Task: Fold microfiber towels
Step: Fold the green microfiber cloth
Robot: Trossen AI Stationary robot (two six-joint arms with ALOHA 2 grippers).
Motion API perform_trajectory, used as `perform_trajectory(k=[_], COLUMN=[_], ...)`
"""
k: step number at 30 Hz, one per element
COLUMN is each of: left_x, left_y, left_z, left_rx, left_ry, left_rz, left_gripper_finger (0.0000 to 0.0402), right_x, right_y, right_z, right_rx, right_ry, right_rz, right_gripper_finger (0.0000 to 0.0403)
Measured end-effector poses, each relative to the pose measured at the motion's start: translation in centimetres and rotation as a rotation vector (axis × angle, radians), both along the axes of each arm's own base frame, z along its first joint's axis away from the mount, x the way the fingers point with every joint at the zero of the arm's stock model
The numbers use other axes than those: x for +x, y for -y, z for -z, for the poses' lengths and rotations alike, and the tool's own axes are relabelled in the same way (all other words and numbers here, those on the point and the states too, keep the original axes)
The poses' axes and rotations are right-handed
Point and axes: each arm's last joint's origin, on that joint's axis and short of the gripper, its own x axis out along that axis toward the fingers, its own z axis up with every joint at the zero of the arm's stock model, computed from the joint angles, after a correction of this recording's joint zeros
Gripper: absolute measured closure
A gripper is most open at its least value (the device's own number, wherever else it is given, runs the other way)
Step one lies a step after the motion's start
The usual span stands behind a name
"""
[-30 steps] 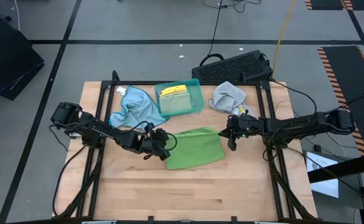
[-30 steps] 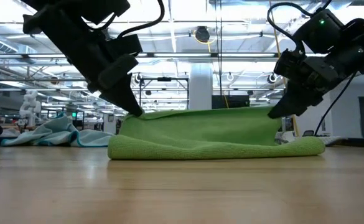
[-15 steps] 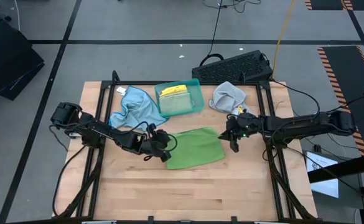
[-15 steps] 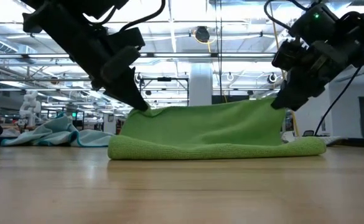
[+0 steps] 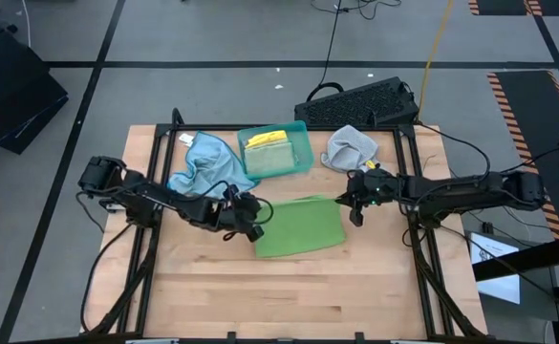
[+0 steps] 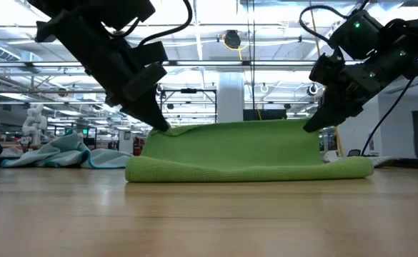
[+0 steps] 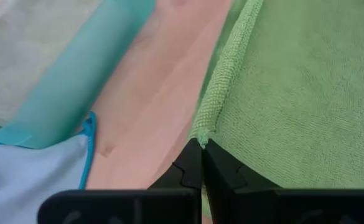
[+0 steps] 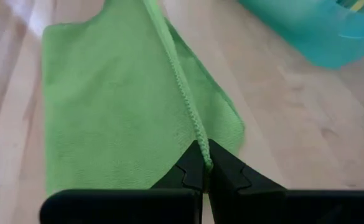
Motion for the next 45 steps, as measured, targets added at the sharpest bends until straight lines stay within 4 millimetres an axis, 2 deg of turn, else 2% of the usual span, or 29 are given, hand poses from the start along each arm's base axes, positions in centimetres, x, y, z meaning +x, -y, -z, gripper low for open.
perform_trajectory(k=[11,16,23,29,35,39,42,45], left_x=[0.0,0.0,-0.1,-0.1,0.5,1.0,1.5,2.3], left_y=[0.0,-0.2,-0.2,-0.1,1.4,2.9,4.1,5.0], left_z=[0.1,0.0,0.1,-0.4,-1.9,-2.3,-2.0,-0.7], left_rx=[-0.04,-0.021,-0.027,-0.04,-0.054,-0.047,-0.04,-0.043], left_ry=[-0.008,0.01,0.012,0.036,0.135,0.226,0.269,0.296], left_rz=[0.021,-0.034,-0.056,-0.055,0.015,0.085,0.135,0.161], left_gripper_finger=[0.0384,0.0368,0.0309,0.0253,0.0235,0.0242,0.0253,0.0265], right_x=[0.9,1.0,0.9,0.5,0.1,0.2,0.1,-0.3], right_y=[0.3,0.4,0.6,0.6,-0.8,-2.4,-3.8,-4.7], right_z=[0.9,1.0,1.0,0.6,0.1,0.5,0.8,1.2], right_rx=[-0.016,-0.021,-0.036,-0.04,-0.032,-0.021,0.0,0.019], right_ry=[-0.013,-0.008,-0.019,-0.016,-0.004,0.103,0.238,0.315], right_rz=[-0.011,-0.005,0.023,0.025,-0.045,-0.119,-0.172,-0.212], right_gripper_finger=[0.0399,0.0367,0.0304,0.0267,0.0264,0.0269,0.027,0.027])
